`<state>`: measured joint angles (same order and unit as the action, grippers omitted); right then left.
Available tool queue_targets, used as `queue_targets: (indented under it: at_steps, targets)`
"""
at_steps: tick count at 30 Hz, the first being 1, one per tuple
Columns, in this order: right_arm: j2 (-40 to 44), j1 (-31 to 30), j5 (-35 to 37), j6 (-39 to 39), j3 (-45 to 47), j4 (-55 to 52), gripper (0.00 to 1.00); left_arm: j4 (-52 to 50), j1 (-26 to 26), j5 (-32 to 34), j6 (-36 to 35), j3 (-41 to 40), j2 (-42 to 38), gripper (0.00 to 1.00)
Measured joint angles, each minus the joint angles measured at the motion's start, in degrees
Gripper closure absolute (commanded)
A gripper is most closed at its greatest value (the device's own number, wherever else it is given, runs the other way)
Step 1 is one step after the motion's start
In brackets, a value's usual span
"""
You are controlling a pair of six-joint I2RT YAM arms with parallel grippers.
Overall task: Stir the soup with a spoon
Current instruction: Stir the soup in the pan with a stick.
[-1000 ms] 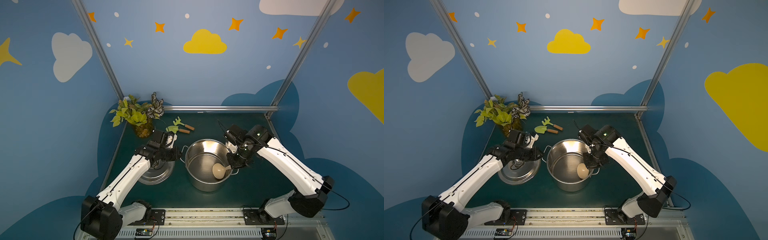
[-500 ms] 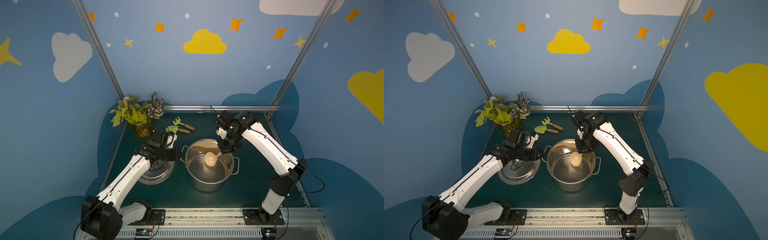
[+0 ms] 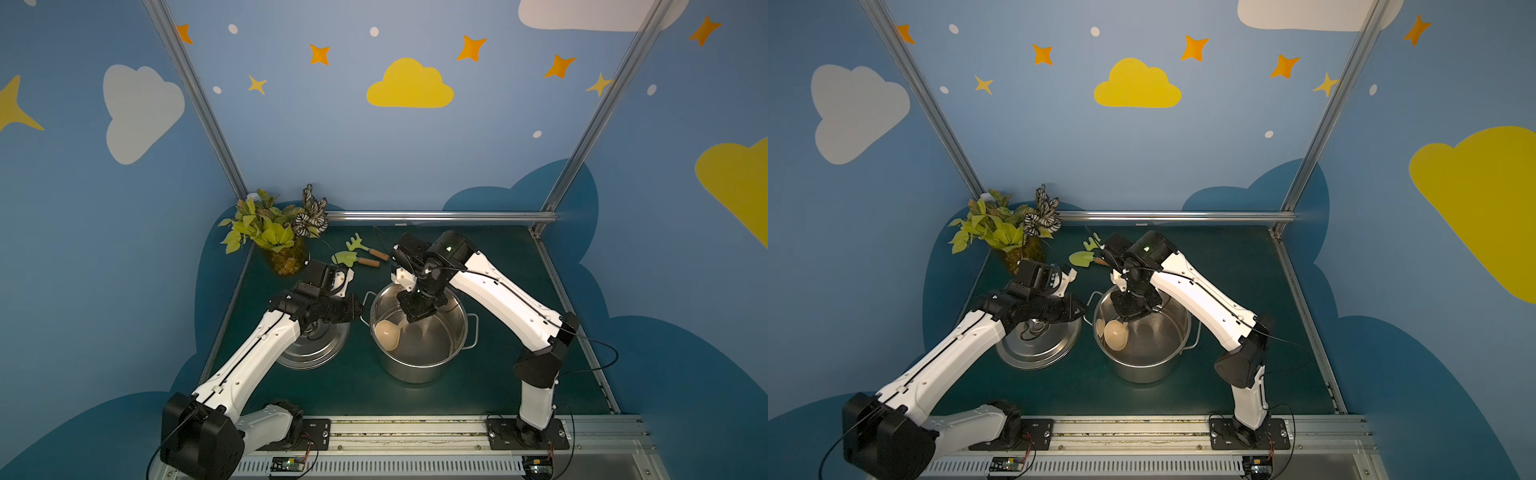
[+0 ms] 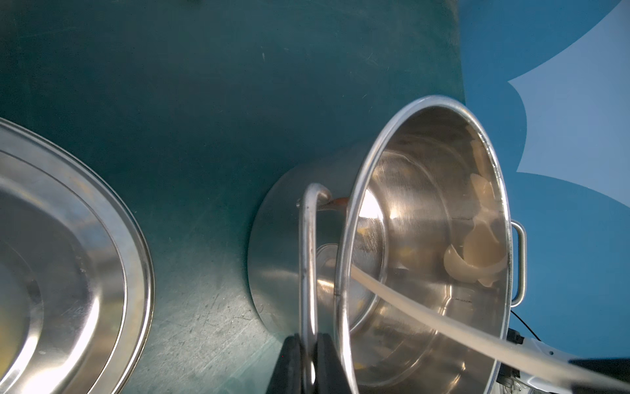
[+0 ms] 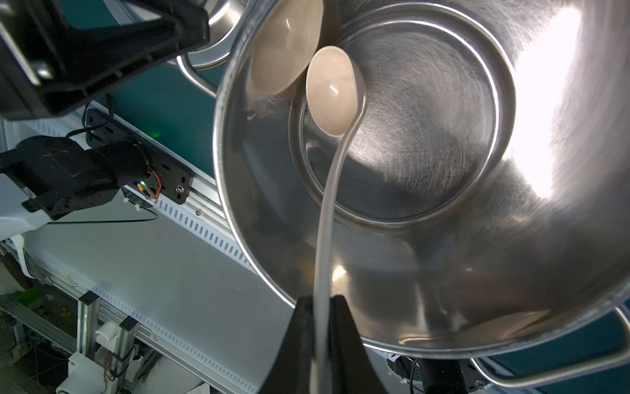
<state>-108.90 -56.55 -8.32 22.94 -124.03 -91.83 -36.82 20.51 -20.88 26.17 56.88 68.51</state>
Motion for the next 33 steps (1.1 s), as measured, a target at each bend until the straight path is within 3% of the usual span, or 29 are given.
queue_targets:
  at_steps: [9, 17, 24, 33]
  targets:
    - [12.85, -3.80, 1.55, 4.00, 15.37, 0.00, 1.00, 0.02, 0.00, 0.00, 0.00, 0.00, 0.00, 0.98]
    - [24.09, 3.63, 4.31, 5.14, 24.74, 0.00, 1.00, 0.00, 0.00, 0.00, 0.00, 0.00, 0.00, 0.98]
    - [23.76, 10.40, 7.69, 2.27, 24.65, 0.00, 1.00, -0.02, 0.00, 0.04, 0.00, 0.00, -0.07, 0.98]
    - [12.68, 13.25, 8.39, -1.36, 12.48, 0.00, 1.00, -0.48, 0.02, 0.11, 0.00, 0.00, -0.31, 0.98]
